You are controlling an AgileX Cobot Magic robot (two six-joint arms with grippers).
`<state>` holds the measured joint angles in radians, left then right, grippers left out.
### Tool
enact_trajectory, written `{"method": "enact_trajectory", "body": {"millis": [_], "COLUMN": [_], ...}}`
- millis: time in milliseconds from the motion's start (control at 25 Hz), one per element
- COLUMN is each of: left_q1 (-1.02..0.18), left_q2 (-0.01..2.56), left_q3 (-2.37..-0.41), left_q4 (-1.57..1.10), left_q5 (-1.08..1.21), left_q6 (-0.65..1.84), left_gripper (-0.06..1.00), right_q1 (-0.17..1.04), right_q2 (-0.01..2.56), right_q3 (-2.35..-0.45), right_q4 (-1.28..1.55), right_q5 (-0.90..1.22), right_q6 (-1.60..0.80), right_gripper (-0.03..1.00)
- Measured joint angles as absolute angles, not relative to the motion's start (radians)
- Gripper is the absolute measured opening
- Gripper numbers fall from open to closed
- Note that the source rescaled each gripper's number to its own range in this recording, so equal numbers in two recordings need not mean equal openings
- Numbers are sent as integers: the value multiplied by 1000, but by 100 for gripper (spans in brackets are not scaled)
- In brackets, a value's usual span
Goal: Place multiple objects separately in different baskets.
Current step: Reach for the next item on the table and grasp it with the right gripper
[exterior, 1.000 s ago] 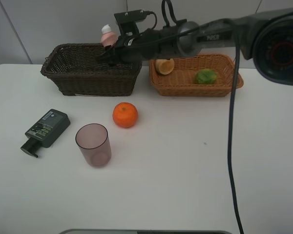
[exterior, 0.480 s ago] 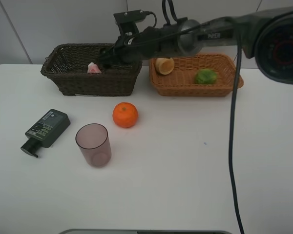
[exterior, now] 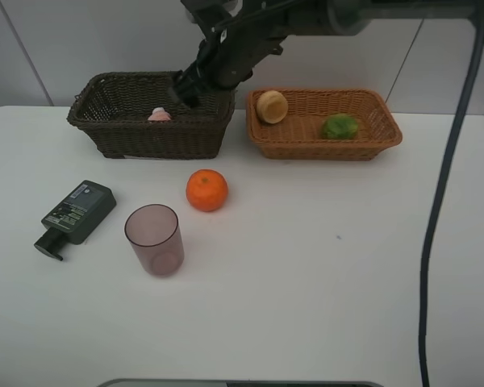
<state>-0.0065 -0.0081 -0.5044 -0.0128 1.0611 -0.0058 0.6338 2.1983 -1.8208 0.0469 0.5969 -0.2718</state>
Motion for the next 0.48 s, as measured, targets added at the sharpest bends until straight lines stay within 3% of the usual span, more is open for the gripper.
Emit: {"method": "enact_trajectory", "body": {"millis": [200, 480], "left_q1": [-7, -7], "left_q2": [-8, -8], "left_q3": [-504, -504], "left_q4": [-13, -13], "left_q5": [1061, 1061], "left_q6": [-6, -6], "left_gripper": [100, 100], "right_q1": [648, 708], "right_q2": [2175, 2173], "right_q3": [-1822, -1822], "right_q4": [18, -109], "right_q5": [847, 923], "right_q6": [-263, -118], "right_gripper": [76, 76]}}
